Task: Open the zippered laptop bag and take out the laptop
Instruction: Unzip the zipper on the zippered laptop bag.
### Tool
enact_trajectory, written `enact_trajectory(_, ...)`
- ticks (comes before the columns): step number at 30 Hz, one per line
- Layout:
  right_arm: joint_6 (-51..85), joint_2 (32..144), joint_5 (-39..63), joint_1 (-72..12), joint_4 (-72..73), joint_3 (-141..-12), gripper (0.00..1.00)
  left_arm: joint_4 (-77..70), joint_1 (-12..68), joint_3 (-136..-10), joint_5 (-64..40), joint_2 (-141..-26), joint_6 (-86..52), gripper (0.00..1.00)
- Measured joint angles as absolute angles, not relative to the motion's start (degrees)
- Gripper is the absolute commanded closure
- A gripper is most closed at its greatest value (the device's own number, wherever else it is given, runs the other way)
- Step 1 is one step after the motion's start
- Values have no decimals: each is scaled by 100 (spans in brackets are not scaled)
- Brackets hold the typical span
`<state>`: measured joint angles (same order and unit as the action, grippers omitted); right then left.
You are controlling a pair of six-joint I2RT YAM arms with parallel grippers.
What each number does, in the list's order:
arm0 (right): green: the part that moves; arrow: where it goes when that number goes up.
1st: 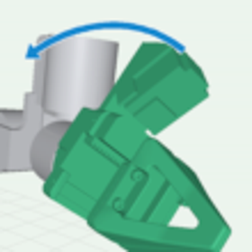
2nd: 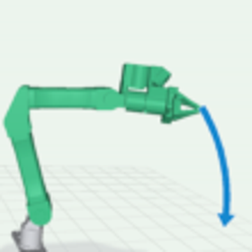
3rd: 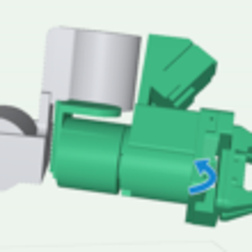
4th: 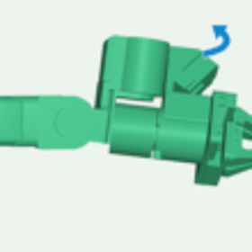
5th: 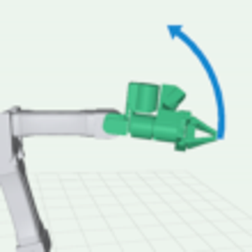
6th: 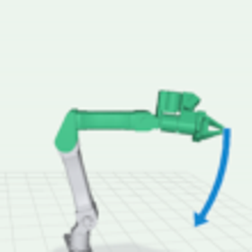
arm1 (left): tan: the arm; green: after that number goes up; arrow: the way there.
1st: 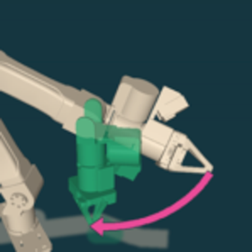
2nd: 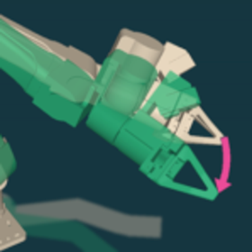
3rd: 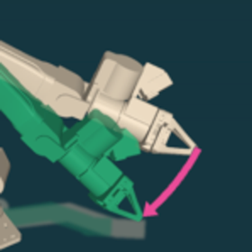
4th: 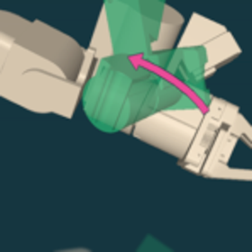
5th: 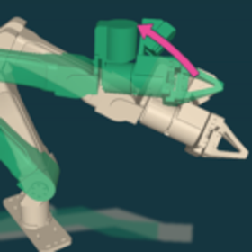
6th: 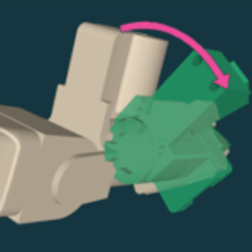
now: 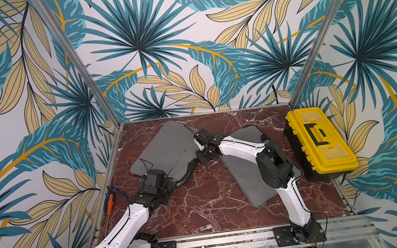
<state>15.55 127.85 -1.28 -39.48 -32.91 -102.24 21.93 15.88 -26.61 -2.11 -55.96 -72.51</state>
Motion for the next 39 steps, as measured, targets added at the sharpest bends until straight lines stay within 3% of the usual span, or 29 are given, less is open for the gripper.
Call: enact_trajectory(39,1511,12783,-537,-3673,-3356,-10239,100,2829,-628,-2602,-12,-4912,-6226,100)
